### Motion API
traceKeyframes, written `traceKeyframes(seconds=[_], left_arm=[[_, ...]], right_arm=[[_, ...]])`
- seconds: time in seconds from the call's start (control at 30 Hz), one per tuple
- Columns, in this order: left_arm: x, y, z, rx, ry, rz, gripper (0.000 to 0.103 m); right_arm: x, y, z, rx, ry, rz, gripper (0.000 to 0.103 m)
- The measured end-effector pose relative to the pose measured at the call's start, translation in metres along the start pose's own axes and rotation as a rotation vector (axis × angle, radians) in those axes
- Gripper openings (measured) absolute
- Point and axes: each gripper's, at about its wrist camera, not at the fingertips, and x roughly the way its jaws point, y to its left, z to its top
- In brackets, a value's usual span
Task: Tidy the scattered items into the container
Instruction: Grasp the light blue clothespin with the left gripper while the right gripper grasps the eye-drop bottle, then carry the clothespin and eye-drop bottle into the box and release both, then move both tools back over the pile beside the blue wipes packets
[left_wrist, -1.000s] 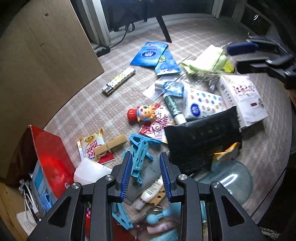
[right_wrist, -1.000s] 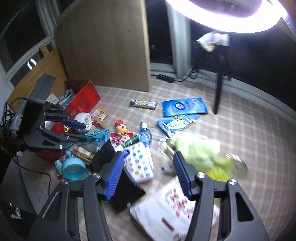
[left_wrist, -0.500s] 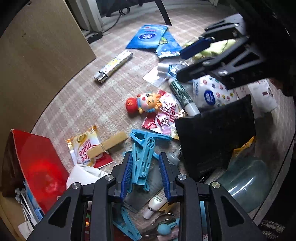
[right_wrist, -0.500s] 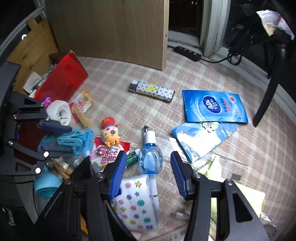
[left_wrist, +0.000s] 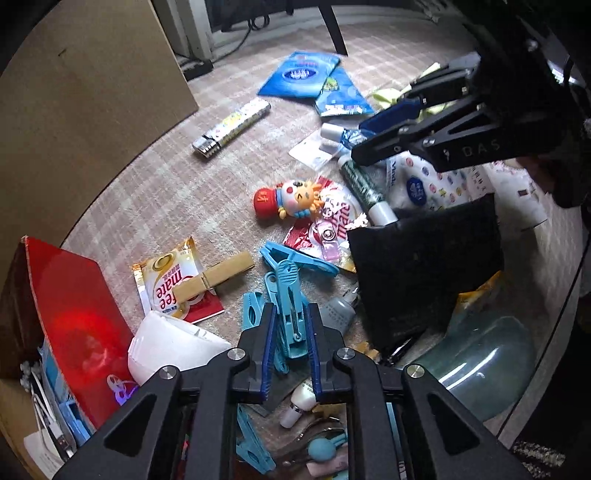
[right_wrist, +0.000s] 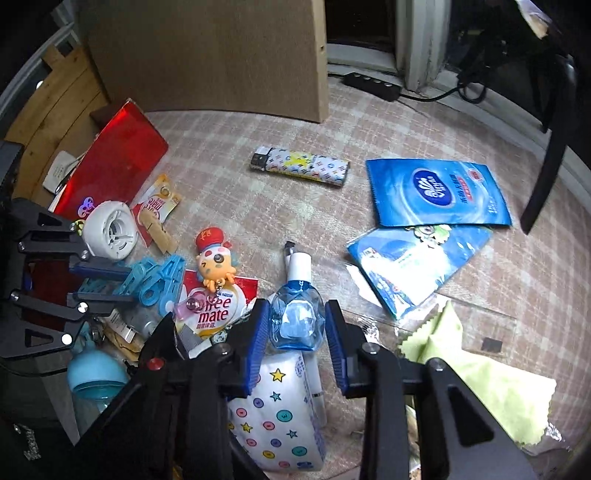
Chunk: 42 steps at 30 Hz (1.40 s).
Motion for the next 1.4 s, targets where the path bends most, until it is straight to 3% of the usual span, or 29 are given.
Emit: traceKeyframes(seconds=[0.33,0.57,0.83,1.1,1.17,1.2,1.23,1.27,1.4], left_arm=[[-0.037,0.007,-0.011,-0.07,-0.087,0.008,0.012],[-0.079,0.038,-0.025,-0.164,-0.188,0.042,0.012],[-0.135,0.1,-0.075,-0.372,-0.301,0.206,0.012],[-0.148,0.147,-0.115,-0.518,-0.334,0.343,0.012],[-0.148,0.155,-0.121,-0.545,-0.334,0.376,0.021],[-0.148,0.158,-0.123,-0.558,-0.326,0.395,0.043],[-0.148,0.161,-0.126,-0.571,-0.323,0.414,0.063],[-0.149,0.162,-0.131,-0.58,-0.329,0.429,0.067],[-0.148,0.164,-0.141,-0.587,-0.341,0.407,0.067]], right_arm=[[-0.042,-0.013,-0.004,0.092,-0.116,0.06,0.03],[-0.069,0.018,0.01,0.081,-0.189,0.132,0.03],[-0.08,0.107,0.052,-0.012,-0.246,0.253,0.03],[-0.072,0.194,0.091,-0.102,-0.27,0.338,0.03],[-0.063,0.216,0.097,-0.138,-0.267,0.36,0.032],[-0.061,0.226,0.099,-0.154,-0.266,0.358,0.036],[-0.058,0.235,0.101,-0.162,-0.265,0.314,0.055],[-0.057,0.239,0.101,-0.161,-0.27,0.269,0.068],[-0.062,0.236,0.097,-0.154,-0.311,0.22,0.068]])
